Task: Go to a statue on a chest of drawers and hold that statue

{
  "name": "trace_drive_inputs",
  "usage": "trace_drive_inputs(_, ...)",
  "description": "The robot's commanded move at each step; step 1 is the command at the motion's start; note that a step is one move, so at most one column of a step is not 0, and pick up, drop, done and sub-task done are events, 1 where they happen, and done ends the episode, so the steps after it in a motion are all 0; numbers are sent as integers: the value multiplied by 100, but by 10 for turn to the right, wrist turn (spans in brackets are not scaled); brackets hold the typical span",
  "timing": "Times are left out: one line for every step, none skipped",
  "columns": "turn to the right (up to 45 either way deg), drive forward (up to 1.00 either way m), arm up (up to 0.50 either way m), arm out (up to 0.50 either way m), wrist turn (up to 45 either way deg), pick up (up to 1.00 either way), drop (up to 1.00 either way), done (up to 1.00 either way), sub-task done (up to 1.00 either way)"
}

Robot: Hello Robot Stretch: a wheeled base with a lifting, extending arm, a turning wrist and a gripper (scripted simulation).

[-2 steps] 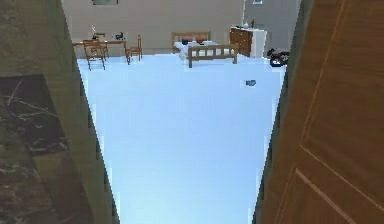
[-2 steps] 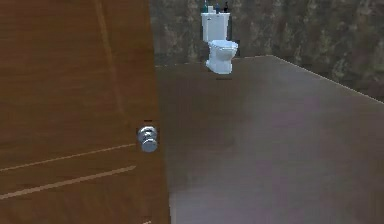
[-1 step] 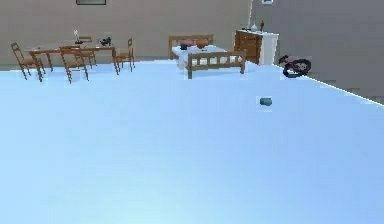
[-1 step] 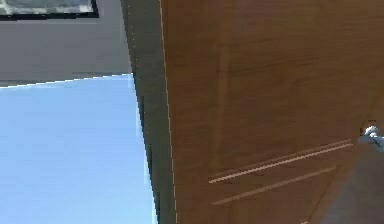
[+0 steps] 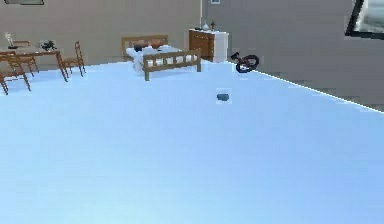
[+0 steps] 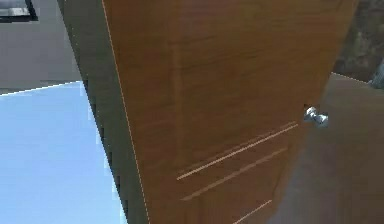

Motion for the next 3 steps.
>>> trace_drive_inputs(0, 100, 0, 0, 0, 0, 0, 0, 0)
trace_drive_inputs(0, 100, 0, 0, 0, 0, 0, 0, 0)
trace_drive_inputs(30, 0, 0, 0, 0, 0, 0, 0, 0)
